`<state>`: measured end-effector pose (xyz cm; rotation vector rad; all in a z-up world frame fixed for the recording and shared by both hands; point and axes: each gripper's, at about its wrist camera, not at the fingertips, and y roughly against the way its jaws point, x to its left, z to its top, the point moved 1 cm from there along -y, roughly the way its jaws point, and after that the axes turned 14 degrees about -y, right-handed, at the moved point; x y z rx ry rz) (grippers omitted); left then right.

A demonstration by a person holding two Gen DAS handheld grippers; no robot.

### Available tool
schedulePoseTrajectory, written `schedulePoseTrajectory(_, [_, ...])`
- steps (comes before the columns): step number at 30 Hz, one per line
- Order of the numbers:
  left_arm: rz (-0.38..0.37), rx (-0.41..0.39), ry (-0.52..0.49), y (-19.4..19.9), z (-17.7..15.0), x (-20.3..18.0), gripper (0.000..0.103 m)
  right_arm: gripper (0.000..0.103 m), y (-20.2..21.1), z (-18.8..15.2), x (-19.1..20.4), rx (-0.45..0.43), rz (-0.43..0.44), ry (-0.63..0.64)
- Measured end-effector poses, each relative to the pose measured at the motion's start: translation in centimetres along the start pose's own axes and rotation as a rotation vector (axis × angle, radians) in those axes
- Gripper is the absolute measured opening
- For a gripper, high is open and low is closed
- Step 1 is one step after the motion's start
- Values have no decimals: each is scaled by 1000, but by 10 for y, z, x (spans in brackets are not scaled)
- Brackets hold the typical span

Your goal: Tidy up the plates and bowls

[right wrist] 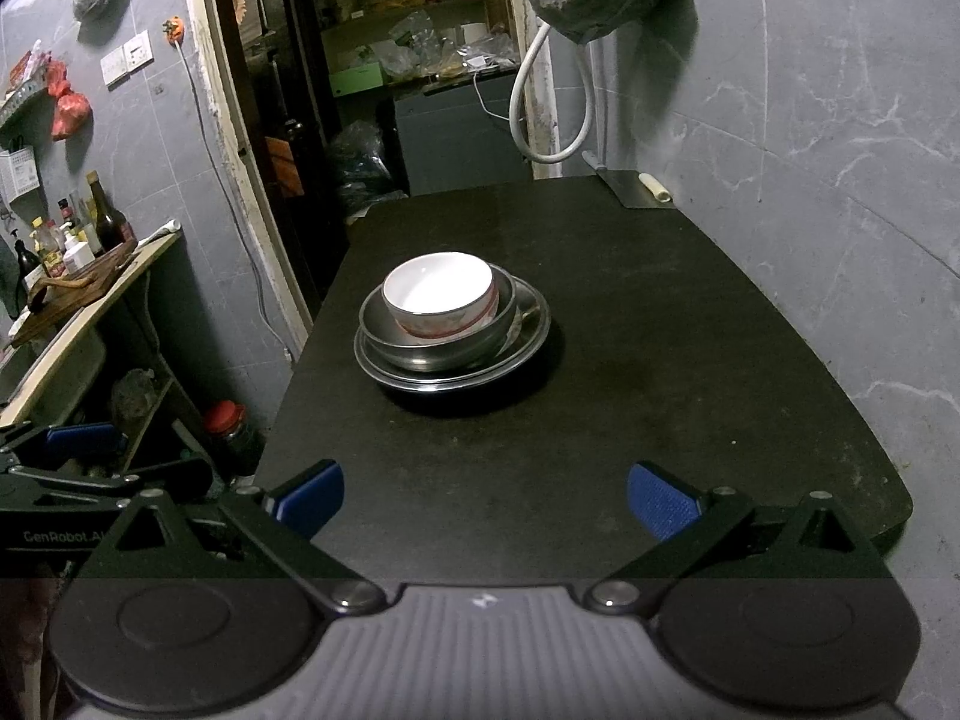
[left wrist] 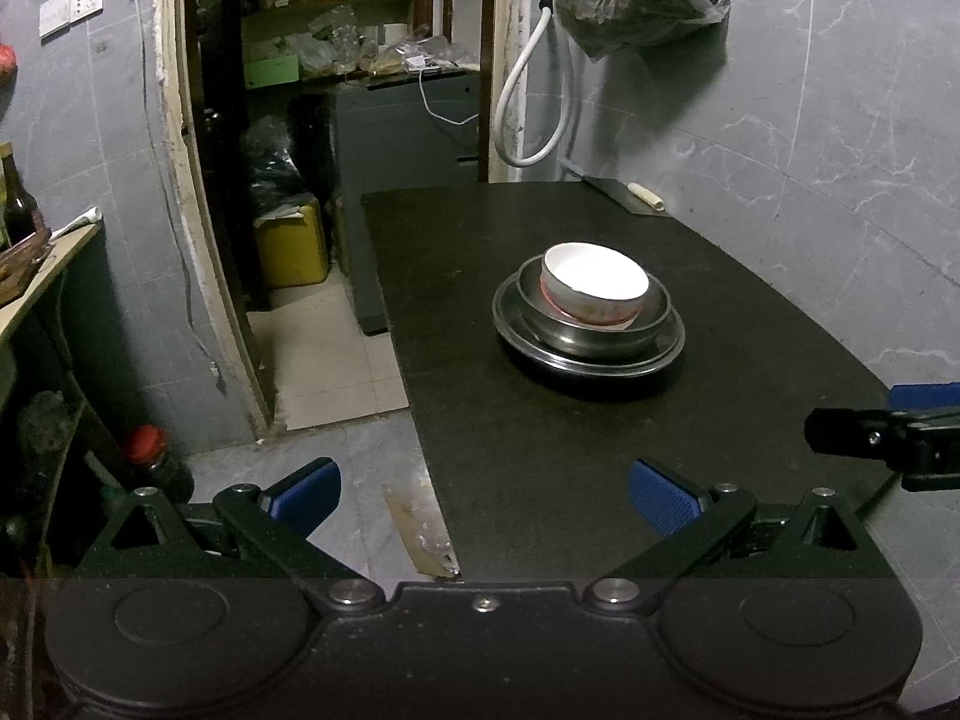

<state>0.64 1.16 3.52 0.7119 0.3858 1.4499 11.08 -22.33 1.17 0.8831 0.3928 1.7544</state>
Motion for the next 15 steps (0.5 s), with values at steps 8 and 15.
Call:
schedulePoseTrajectory(8, [0,16,3,-2,-2,0,102,103,0,-1,0,0,-2,0])
schedulePoseTrajectory(15, [-7,8,3,-2,0,-1,102,103,-1,-1,-2,2,-6,-1])
